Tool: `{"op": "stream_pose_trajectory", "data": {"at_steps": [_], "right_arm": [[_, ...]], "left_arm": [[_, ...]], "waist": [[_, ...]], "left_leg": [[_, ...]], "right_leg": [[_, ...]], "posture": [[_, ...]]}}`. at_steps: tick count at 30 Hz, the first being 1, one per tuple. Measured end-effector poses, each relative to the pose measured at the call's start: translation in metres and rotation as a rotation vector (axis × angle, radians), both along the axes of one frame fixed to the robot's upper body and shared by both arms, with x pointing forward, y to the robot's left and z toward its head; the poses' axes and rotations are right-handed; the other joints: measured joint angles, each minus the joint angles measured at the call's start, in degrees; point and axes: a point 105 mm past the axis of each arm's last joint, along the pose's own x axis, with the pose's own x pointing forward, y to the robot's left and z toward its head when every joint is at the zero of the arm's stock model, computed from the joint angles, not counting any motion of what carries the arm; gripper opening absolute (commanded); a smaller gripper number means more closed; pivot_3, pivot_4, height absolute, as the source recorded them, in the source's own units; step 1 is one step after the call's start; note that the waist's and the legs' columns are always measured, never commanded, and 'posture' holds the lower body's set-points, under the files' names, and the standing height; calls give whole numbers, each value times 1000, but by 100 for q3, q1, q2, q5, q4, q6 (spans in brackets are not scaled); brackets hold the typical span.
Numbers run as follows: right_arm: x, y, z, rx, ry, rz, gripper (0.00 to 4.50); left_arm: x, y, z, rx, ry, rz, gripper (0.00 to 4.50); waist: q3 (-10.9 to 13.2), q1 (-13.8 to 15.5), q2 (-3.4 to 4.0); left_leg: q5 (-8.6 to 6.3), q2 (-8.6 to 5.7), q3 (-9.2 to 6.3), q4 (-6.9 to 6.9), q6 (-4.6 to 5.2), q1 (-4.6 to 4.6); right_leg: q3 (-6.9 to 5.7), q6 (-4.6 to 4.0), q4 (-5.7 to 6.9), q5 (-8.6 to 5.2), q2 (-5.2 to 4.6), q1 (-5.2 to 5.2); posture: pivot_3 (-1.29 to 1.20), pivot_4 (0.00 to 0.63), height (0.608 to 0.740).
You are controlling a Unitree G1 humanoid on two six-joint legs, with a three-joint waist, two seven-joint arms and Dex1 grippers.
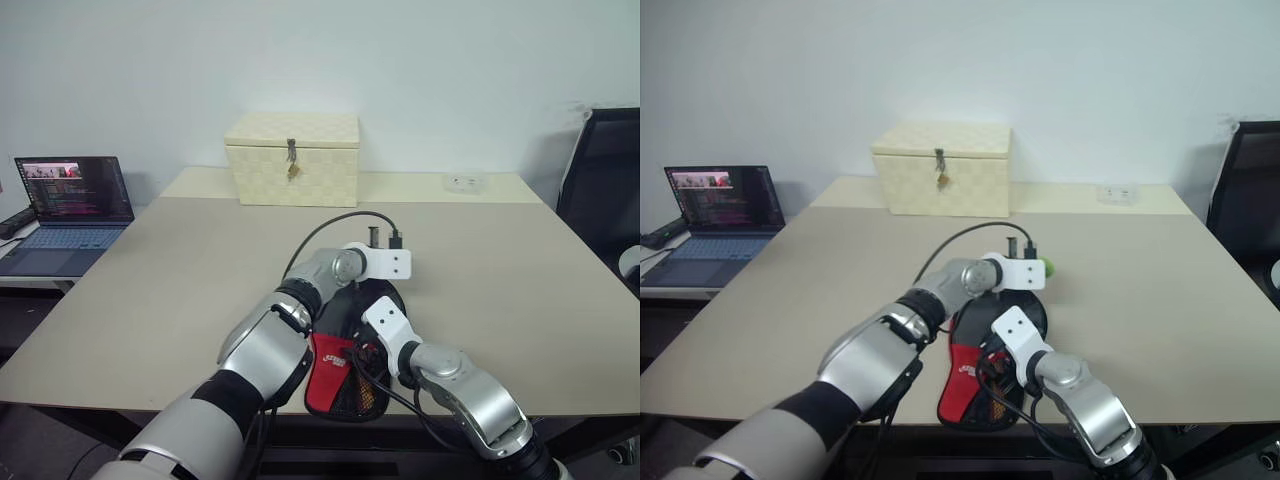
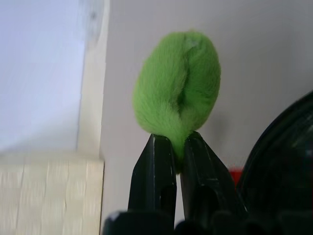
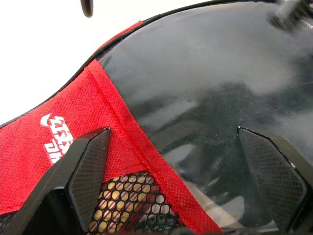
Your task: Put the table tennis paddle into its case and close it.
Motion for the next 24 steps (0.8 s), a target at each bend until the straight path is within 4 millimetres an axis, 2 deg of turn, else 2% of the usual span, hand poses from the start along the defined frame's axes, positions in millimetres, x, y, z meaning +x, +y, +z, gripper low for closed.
{"op": "stream_pose_trajectory", "data": {"at_steps": [3, 9, 13, 18, 22, 24], "right_arm": [[0, 1, 0, 0, 3, 2, 4500], [2, 1, -2, -2, 12, 2, 4500], [5, 2, -2, 3, 20, -2, 4500], [7, 5, 0, 6, 26, 12, 4500], [10, 6, 1, 18, 55, 25, 4500], [11, 5, 3, 35, 73, 26, 4500]], "left_arm": [[-5, -10, -1, -2, 7, -30, 15], [-10, -14, -6, -11, 85, -48, 15], [-12, -14, -5, -61, 165, -49, 1146], [-13, -11, -2, -163, 269, -48, 2900], [-15, -6, -4, -182, 324, -56, 4321], [-15, -1, -7, -191, 355, -57, 4418]], "waist": [[-7, -6, 10], [-8, -9, 11], [-8, -12, 11], [-8, -30, 11], [-8, -64, 11], [-8, -68, 11]], "left_leg": [[0, -5, 1, 0, 0, 2], [-1, -23, 0, -7, 1, 41], [-1, -22, 5, -14, 1, 73], [-1, -20, 7, -14, 1, 78], [-1, -18, 8, -14, 1, 79], [-1, -18, 7, -14, 1, 78]], "right_leg": [[1, 1, 0, -1, 1, 2], [2, 4, -5, -3, 1, 42], [6, 6, -7, -5, 1, 68], [8, 6, -5, -5, 2, 71], [9, 6, -4, -4, 3, 71], [9, 6, -4, -4, 3, 71]], "posture": [[0, 150, 740], [0, 150, 740], [0, 150, 740], [0, 150, 740], [0, 150, 740], [0, 150, 740]]}}
